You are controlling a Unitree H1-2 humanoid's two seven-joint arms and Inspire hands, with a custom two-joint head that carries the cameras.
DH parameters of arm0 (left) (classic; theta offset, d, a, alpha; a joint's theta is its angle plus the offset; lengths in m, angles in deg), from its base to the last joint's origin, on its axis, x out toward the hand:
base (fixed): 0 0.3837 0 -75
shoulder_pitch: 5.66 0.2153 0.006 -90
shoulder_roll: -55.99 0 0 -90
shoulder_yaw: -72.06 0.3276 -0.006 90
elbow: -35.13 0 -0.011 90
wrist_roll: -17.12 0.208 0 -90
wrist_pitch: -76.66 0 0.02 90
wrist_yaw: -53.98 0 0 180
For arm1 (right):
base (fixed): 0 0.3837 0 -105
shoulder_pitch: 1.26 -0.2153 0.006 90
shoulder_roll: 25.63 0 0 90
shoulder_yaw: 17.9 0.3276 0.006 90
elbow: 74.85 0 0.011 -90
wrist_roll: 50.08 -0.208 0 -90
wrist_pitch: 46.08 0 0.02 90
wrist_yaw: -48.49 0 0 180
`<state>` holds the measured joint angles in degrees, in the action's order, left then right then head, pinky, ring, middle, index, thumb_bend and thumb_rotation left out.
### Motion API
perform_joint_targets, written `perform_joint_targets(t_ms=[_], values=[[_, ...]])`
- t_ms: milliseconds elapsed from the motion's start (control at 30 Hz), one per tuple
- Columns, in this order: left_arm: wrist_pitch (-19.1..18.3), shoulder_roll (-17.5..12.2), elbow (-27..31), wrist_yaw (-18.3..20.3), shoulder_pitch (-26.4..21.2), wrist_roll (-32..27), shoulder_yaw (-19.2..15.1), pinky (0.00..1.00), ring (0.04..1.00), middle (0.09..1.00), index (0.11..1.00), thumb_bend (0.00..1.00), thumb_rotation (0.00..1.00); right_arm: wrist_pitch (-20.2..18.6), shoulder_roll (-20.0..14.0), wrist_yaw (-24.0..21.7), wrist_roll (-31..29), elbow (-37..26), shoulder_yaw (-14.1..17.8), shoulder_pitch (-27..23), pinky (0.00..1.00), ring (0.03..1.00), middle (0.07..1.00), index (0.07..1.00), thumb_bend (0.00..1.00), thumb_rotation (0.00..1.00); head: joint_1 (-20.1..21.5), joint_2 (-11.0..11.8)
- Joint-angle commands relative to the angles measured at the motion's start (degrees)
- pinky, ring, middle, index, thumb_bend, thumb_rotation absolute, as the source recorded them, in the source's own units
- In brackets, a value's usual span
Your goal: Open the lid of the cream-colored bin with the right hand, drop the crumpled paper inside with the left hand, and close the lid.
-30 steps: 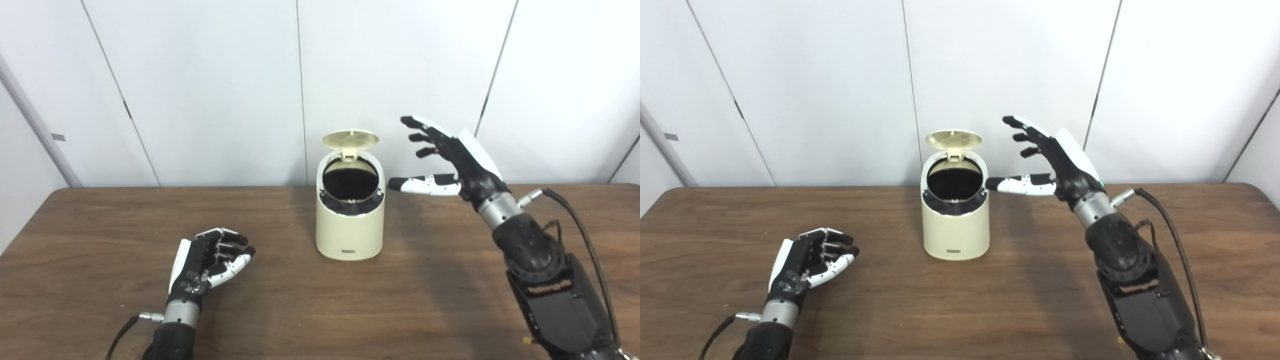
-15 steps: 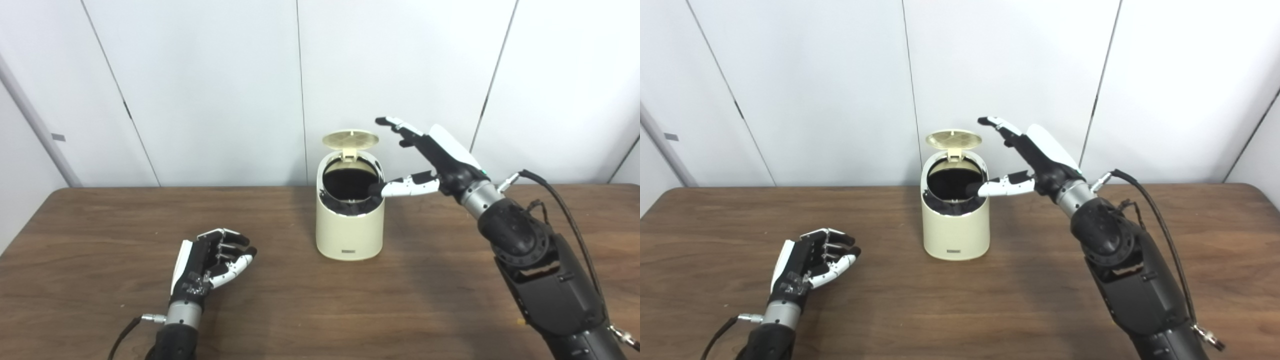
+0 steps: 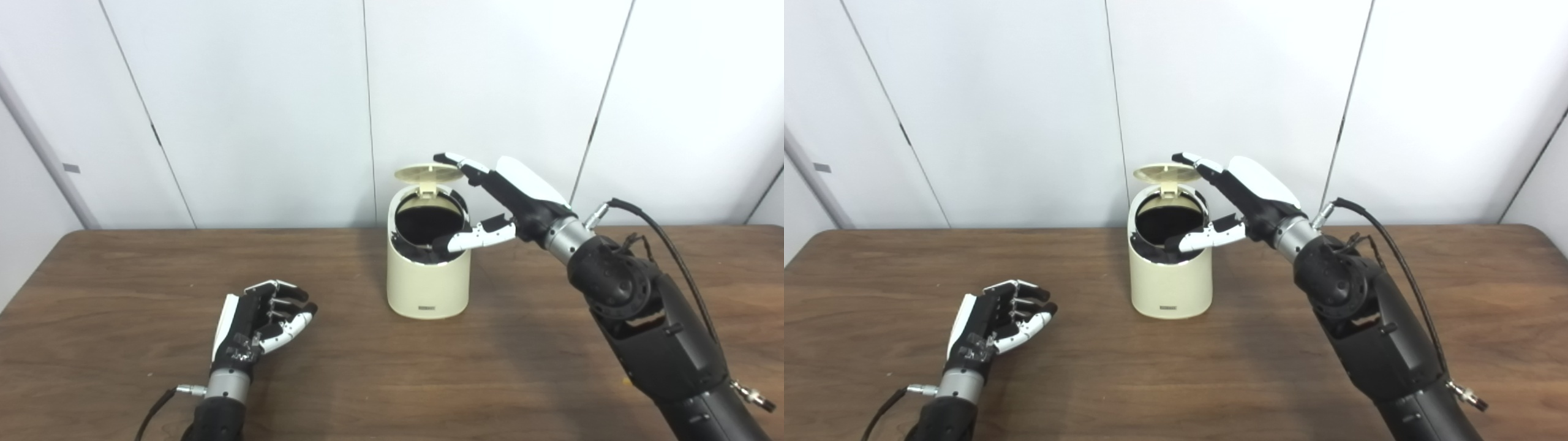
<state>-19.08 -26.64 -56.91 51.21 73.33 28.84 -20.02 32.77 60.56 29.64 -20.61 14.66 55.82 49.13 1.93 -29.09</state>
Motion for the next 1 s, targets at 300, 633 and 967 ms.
perform_joint_targets(t_ms=[300, 633, 967], values=[[0.03, 0.13, 1.30, -1.01, -1.19, 0.09, 0.30, 0.42, 0.546, 0.626, 0.497, 0.50, 0.06, 2.80, -2.06, -2.29, 1.42, -2.01, -1.38, -3.30, 0.84, 0.934, 0.905, 0.887, 0.77, 0.56, -0.43, -0.48], [-1.19, 0.31, 1.84, -1.03, -1.61, -0.39, 0.20, 0.43, 0.553, 0.631, 0.498, 0.50, 0.06, 5.88, -4.70, -5.53, 2.56, -3.53, -3.40, -2.78, 0.88, 0.954, 0.837, 0.804, 0.78, 0.55, -0.67, -0.81], [-2.04, 0.18, 2.20, -0.88, -1.84, -0.90, 0.17, 0.43, 0.555, 0.632, 0.498, 0.50, 0.06, 9.30, -5.56, -5.67, 4.18, -3.07, -3.54, -2.11, 0.88, 0.939, 0.810, 0.781, 0.78, 0.55, -0.94, -1.34]])
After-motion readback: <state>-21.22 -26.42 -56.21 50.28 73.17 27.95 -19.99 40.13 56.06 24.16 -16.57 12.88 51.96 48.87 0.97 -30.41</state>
